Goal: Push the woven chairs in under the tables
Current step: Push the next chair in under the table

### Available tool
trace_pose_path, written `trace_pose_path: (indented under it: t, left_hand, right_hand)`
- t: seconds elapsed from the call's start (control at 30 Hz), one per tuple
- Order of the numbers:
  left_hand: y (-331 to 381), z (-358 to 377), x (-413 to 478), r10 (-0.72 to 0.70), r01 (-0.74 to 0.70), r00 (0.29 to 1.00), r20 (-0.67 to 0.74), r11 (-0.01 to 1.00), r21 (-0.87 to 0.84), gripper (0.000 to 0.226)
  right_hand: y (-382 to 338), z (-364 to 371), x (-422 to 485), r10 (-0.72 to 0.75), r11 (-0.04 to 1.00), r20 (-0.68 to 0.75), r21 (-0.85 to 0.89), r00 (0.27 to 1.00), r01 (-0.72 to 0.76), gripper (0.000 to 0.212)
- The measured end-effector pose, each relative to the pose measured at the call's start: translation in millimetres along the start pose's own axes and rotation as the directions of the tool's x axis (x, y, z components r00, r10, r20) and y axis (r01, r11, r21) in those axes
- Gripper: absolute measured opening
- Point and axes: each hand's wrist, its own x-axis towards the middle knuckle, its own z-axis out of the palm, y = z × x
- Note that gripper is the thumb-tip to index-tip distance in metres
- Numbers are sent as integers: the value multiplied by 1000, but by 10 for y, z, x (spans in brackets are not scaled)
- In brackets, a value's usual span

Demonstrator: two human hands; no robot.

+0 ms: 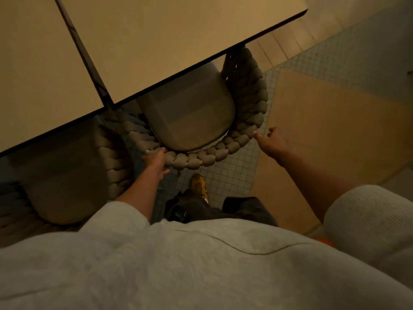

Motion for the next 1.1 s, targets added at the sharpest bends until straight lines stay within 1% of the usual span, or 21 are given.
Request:
trace_pose_path:
  t: [0.07, 0.13, 0.23, 0.3, 0.43, 0.53, 0.7, 0.83, 0.9, 1.0, 1.1]
  left_hand:
    - [-8, 76, 2, -37, 37, 999, -20, 999, -25, 85]
    - [-58, 167, 7, -47, 45, 998, -34, 996, -78, 86]
    - [-178, 290, -8, -45, 41, 998, -41, 994, -103, 105]
    - [-273, 396, -10, -22, 12, 997, -75, 992, -128, 112]
    - [-327, 519, -34, 13, -37, 987, -162, 989, -142, 111]
    - [-373, 603, -75, 39, -68, 983, -178, 986, -156, 111]
    - [-590, 849, -170, 12, -57, 969, -246, 982, -177, 108]
    - [-748, 1088, -288, 2, -40, 979, -203, 982, -182, 102]
    - [-812, 1179, -324, -12, -30, 979, -202, 979, -202, 101]
    - [-843, 1212, -383, -37, -5, 979, -199, 979, -206, 101]
    - [-810, 1206, -402, -45, 9, 982, -183, 982, -189, 101]
  right_hand:
    - [-91, -50, 134, -16, 1000, -9, -26, 1000, 16, 91]
    - [-176, -99, 300, -48, 997, -11, -61, 999, 47, 88]
    - [-243, -179, 561, -87, 989, 26, -114, 996, 89, 86]
    - [-268, -247, 811, -99, 986, 60, -132, 993, 106, 85]
    - [-306, -391, 1278, -99, 974, 91, -194, 991, 115, 88]
    - [-364, -496, 1577, -118, 964, 123, -225, 985, 144, 88]
    - [-526, -572, 2091, -116, 964, 153, -220, 981, 148, 85]
    - [-644, -557, 2354, -92, 965, 129, -234, 987, 120, 85]
    - [-667, -569, 2441, -86, 968, 101, -228, 991, 107, 80]
    - [-616, -610, 2513, -100, 957, 110, -260, 989, 126, 70]
    - [-542, -659, 2499, -94, 954, 136, -272, 986, 128, 68]
